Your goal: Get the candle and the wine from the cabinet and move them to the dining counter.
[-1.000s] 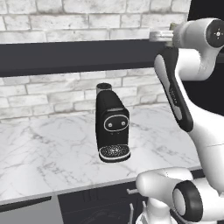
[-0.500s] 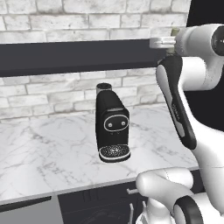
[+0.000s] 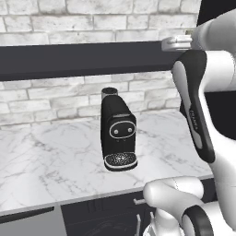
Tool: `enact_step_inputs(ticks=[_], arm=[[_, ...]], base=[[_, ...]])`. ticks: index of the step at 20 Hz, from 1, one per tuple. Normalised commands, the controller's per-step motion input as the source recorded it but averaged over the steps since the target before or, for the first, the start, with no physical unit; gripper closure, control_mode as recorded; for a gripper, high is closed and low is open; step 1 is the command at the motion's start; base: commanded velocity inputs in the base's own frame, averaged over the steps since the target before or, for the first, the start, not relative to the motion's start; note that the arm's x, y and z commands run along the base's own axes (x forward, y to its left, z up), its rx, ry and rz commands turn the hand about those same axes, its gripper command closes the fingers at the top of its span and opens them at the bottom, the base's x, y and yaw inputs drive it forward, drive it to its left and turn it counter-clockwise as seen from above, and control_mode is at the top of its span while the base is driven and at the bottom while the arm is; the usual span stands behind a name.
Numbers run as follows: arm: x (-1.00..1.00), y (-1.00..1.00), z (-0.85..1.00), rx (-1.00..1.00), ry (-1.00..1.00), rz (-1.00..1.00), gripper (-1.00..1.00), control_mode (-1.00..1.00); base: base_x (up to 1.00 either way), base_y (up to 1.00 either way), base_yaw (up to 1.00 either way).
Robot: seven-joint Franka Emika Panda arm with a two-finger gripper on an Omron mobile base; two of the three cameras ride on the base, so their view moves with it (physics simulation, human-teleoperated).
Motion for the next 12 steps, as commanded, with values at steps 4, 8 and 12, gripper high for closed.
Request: enact_step_inputs(ticks=[4,8,12], arm=[[-0.39,0.00,0.00,0.00,0.01,0.00,1.00,-1.00],[-0.28,0.00,0.00,0.00,0.04,0.00,1.00,-1.00],[-0.29,0.00,0.00,0.00,0.06,0.00,1.00,-1.00]], base=[[0.00,0.00,0.00],[0.00,0.00,0.00],[0.00,0.00,0.00]])
